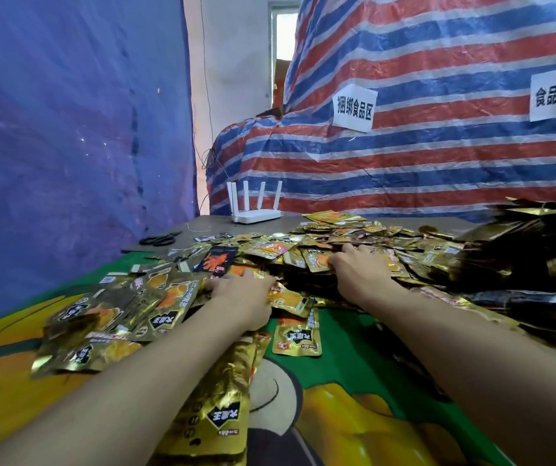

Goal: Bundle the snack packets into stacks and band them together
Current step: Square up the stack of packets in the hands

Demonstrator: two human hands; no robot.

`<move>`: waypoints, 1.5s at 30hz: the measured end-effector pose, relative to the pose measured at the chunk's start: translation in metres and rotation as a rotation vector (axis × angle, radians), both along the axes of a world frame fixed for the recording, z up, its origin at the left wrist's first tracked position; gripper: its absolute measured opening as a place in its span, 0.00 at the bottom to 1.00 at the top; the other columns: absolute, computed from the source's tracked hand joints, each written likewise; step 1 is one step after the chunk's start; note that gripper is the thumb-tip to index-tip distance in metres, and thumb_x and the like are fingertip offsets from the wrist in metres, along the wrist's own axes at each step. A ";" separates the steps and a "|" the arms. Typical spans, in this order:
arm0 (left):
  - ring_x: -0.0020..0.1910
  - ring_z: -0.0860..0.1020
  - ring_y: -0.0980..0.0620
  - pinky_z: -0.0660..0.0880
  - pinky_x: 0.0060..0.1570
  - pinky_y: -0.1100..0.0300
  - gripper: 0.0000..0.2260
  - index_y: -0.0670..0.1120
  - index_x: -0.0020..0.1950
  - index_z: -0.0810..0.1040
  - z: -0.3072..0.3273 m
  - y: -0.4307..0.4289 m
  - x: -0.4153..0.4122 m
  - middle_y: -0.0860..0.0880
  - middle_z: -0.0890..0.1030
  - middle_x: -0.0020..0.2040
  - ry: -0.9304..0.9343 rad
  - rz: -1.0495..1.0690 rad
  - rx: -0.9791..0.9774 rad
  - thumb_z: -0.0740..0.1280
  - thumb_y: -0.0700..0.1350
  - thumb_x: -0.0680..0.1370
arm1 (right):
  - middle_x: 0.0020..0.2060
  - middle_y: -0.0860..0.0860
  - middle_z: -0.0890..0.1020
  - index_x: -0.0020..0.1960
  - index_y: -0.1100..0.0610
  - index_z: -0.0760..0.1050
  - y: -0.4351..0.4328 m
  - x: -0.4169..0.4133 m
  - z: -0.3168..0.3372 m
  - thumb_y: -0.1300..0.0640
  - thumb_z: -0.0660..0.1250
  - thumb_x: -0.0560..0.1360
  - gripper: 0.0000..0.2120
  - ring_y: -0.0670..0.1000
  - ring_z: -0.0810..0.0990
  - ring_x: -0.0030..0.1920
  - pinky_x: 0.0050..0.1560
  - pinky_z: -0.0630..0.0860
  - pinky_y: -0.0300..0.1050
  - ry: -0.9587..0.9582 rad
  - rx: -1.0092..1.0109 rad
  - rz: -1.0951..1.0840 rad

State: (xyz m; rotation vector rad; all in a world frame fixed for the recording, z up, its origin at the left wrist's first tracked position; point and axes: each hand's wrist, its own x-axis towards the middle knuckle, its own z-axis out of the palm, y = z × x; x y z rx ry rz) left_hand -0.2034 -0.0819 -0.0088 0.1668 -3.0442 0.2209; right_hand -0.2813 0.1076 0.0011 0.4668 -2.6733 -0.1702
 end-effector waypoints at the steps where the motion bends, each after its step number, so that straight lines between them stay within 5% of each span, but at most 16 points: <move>1: 0.71 0.69 0.36 0.66 0.68 0.34 0.23 0.55 0.78 0.61 -0.001 0.001 -0.001 0.41 0.67 0.73 0.028 -0.013 -0.007 0.58 0.53 0.83 | 0.59 0.55 0.76 0.66 0.53 0.75 0.000 0.002 0.000 0.62 0.62 0.80 0.15 0.60 0.74 0.60 0.50 0.71 0.53 0.041 -0.008 0.018; 4: 0.66 0.72 0.37 0.70 0.65 0.38 0.19 0.52 0.75 0.67 -0.002 0.004 0.000 0.42 0.71 0.68 0.092 -0.047 0.002 0.58 0.46 0.83 | 0.52 0.54 0.78 0.58 0.55 0.78 0.002 0.010 0.007 0.60 0.63 0.80 0.09 0.59 0.78 0.54 0.40 0.68 0.49 0.143 -0.060 0.108; 9: 0.60 0.77 0.39 0.73 0.55 0.46 0.17 0.50 0.67 0.71 0.000 0.010 0.004 0.44 0.74 0.61 0.180 -0.043 -0.047 0.63 0.38 0.79 | 0.42 0.49 0.78 0.45 0.52 0.75 0.003 0.033 0.029 0.56 0.63 0.80 0.05 0.57 0.79 0.45 0.38 0.68 0.49 0.198 -0.384 0.207; 15: 0.57 0.80 0.40 0.73 0.47 0.49 0.17 0.44 0.67 0.68 0.002 0.011 0.008 0.44 0.79 0.57 0.316 -0.144 -0.150 0.61 0.36 0.79 | 0.43 0.50 0.85 0.51 0.54 0.83 0.022 0.066 0.042 0.56 0.68 0.78 0.06 0.55 0.83 0.45 0.42 0.80 0.50 0.007 -0.849 0.279; 18: 0.55 0.80 0.39 0.71 0.44 0.50 0.13 0.43 0.62 0.68 0.011 0.010 0.015 0.42 0.80 0.54 0.412 -0.150 0.029 0.61 0.35 0.78 | 0.44 0.55 0.87 0.50 0.58 0.85 0.034 0.080 0.036 0.58 0.69 0.79 0.06 0.58 0.85 0.46 0.51 0.82 0.60 -0.121 -1.079 0.286; 21: 0.50 0.79 0.38 0.72 0.43 0.49 0.11 0.44 0.56 0.68 0.023 0.012 0.026 0.42 0.78 0.47 0.470 -0.103 0.261 0.61 0.34 0.75 | 0.43 0.53 0.87 0.52 0.57 0.84 0.045 0.094 0.027 0.60 0.69 0.79 0.06 0.56 0.86 0.47 0.49 0.83 0.53 -0.204 -1.257 0.282; 25: 0.50 0.76 0.46 0.70 0.49 0.52 0.08 0.48 0.55 0.73 0.034 0.025 0.047 0.47 0.79 0.52 0.313 0.030 0.317 0.64 0.40 0.77 | 0.42 0.52 0.87 0.52 0.54 0.84 0.055 0.115 0.020 0.60 0.70 0.79 0.05 0.53 0.86 0.44 0.43 0.83 0.46 -0.267 -1.382 0.307; 29: 0.74 0.63 0.41 0.65 0.70 0.47 0.24 0.44 0.72 0.66 0.039 0.040 0.067 0.42 0.67 0.72 -0.040 0.031 0.309 0.63 0.38 0.76 | 0.44 0.52 0.87 0.48 0.50 0.82 0.066 0.134 0.021 0.63 0.72 0.76 0.08 0.52 0.87 0.44 0.44 0.84 0.50 -0.274 -1.396 0.331; 33: 0.74 0.64 0.39 0.71 0.65 0.46 0.40 0.48 0.79 0.56 0.047 0.055 0.095 0.47 0.58 0.77 0.031 -0.308 0.880 0.67 0.34 0.69 | 0.42 0.45 0.87 0.46 0.49 0.84 0.078 0.147 0.026 0.64 0.73 0.75 0.10 0.43 0.86 0.43 0.38 0.78 0.34 -0.305 -1.280 0.413; 35: 0.66 0.72 0.44 0.80 0.54 0.55 0.41 0.51 0.77 0.58 0.045 0.067 0.107 0.49 0.61 0.74 0.046 -0.420 1.022 0.69 0.42 0.66 | 0.41 0.46 0.88 0.47 0.51 0.84 0.082 0.151 0.025 0.64 0.74 0.74 0.09 0.45 0.86 0.43 0.42 0.81 0.39 -0.313 -1.238 0.436; 37: 0.59 0.76 0.54 0.80 0.46 0.66 0.33 0.56 0.71 0.64 0.037 0.077 0.111 0.52 0.71 0.69 0.058 -0.512 1.089 0.70 0.50 0.68 | 0.42 0.49 0.88 0.48 0.52 0.84 0.084 0.156 0.022 0.64 0.75 0.74 0.07 0.49 0.87 0.44 0.45 0.84 0.46 -0.354 -1.230 0.486; 41: 0.52 0.84 0.55 0.82 0.54 0.52 0.15 0.54 0.60 0.77 0.020 0.088 0.105 0.53 0.85 0.53 0.320 -0.473 1.274 0.75 0.48 0.75 | 0.43 0.50 0.88 0.52 0.54 0.82 0.084 0.162 0.016 0.63 0.81 0.67 0.16 0.50 0.87 0.44 0.42 0.84 0.45 -0.315 -1.356 0.521; 45: 0.46 0.86 0.51 0.83 0.46 0.52 0.15 0.48 0.56 0.81 0.007 0.094 0.104 0.50 0.87 0.47 0.436 -0.356 1.488 0.78 0.43 0.71 | 0.50 0.46 0.85 0.53 0.50 0.82 0.074 0.163 0.006 0.56 0.84 0.63 0.21 0.46 0.82 0.54 0.52 0.82 0.47 -0.283 -1.566 0.342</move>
